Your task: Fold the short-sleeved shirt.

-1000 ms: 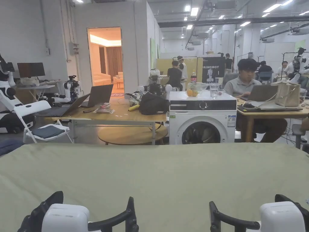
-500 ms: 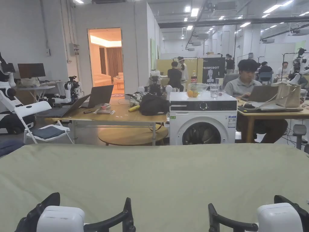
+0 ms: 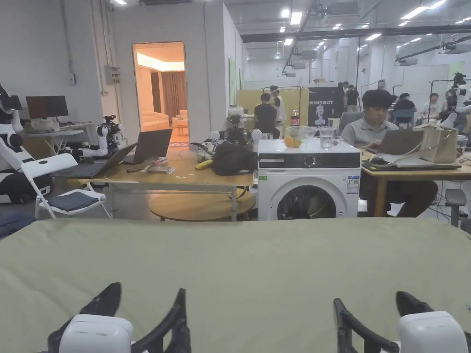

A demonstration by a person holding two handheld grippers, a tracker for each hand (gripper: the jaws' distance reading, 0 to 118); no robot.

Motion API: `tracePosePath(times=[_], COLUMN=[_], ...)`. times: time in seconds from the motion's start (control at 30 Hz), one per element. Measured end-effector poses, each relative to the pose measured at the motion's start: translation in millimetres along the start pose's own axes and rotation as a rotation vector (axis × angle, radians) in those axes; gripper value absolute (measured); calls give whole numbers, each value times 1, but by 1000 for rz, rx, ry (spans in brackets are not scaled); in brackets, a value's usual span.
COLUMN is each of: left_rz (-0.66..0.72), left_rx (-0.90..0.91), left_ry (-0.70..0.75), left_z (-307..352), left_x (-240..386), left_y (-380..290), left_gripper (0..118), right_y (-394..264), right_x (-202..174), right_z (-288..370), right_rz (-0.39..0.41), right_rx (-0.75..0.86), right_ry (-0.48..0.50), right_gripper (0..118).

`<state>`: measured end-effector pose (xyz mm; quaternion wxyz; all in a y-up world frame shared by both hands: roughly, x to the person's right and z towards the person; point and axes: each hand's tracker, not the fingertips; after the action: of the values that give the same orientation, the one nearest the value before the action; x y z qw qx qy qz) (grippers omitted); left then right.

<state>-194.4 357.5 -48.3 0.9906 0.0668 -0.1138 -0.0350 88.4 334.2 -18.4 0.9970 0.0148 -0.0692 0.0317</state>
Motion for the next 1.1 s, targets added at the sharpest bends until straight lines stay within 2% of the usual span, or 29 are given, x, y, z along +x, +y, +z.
tracePosePath(times=[0.07, 0.1, 0.13, 0.17, 0.2, 0.23, 0.3, 0.6, 0.67, 0.7, 0.77, 0.9, 0.97, 1.1], left_rz=[-11, -11, -8, -2, 3, 16, 47, 24, 15, 15, 20, -6, 9, 24], left_rx=[-19, -24, -28, -32, -32, -44, -65, -74, -75, -77, -89, -149, -169, -201], left_ry=[-4, -4, -2, 24, 33, 23, 23, 68, 84, 92, 116, 208, 276, 300], left_z=[-3, -3, -4, -4, -5, -7, -10, -4, 1, 4, 11, 26, 33, 40], left_x=[1, 1, 1, 2, 1, -1, -5, -20, -30, -35, -49, -79, -95, -121], left_y=[-1, -2, -3, -5, -6, -7, -8, -9, -7, -6, -4, -6, -9, -13], left_gripper=[51, 34, 19, 3, 0, 0, 0, 0, 0, 0, 0, 0, 0, 0], right_y=[-2, -4, -7, -9, -10, -11, -14, -20, -17, -15, -13, -12, -17, -26], right_x=[-2, -4, -6, -7, -8, -11, -13, -13, -23, -32, -54, -98, -118, -145], right_z=[-2, -3, -4, -4, -5, -5, -8, -19, -25, -28, -34, -51, -60, -71], right_rz=[11, 22, 41, 48, 53, 64, 74, -11, -32, -19, 0, -77, -92, -89], right_rx=[-16, -19, -19, -18, -22, -28, -44, -85, -86, -82, -59, -65, -81, -113], right_ry=[16, 9, -5, 3, 9, -5, 0, 21, 68, 74, 147, 288, 335, 376], right_gripper=[51, 25, 11, 8, 5, 0, 0, 0, 0, 0, 0, 0, 0, 0])
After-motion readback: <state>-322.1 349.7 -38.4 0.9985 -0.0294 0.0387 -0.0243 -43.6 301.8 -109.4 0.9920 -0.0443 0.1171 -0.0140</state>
